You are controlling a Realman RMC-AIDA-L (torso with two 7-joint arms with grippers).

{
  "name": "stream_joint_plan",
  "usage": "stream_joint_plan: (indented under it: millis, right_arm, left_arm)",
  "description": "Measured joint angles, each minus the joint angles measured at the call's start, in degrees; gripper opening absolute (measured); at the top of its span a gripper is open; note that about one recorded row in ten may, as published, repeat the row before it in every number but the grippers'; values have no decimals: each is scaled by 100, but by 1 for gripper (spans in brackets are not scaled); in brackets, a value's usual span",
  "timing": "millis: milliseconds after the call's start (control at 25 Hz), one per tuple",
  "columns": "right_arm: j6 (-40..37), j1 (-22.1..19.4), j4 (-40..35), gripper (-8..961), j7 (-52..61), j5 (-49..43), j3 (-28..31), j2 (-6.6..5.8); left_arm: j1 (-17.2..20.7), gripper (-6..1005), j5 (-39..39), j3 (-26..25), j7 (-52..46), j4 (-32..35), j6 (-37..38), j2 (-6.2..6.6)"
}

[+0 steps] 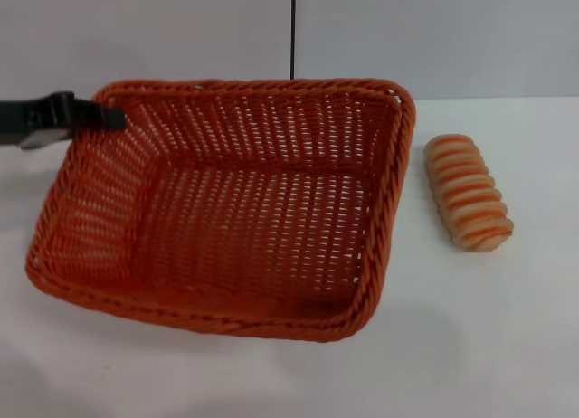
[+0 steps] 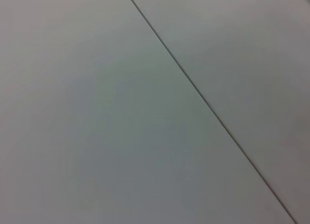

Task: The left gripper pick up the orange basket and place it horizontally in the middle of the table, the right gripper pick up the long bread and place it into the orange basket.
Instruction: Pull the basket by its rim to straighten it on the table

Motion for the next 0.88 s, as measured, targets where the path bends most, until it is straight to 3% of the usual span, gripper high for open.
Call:
stream_joint_plan:
  millis: [240,560,880]
  right_arm:
    - [107,37,-52,821,-19,-1,-22,0]
    - [136,84,-68,820,-23,-26,-33,0]
    - [138,120,-68,820,-41,-34,-34,0]
  left_arm:
    - [581,220,-634,457,-14,-400,-467,-60]
    - [924,239,-999,837,1,-432,-664,-69]
    - [1062,257,-1117,889,163,-408,-668,-69]
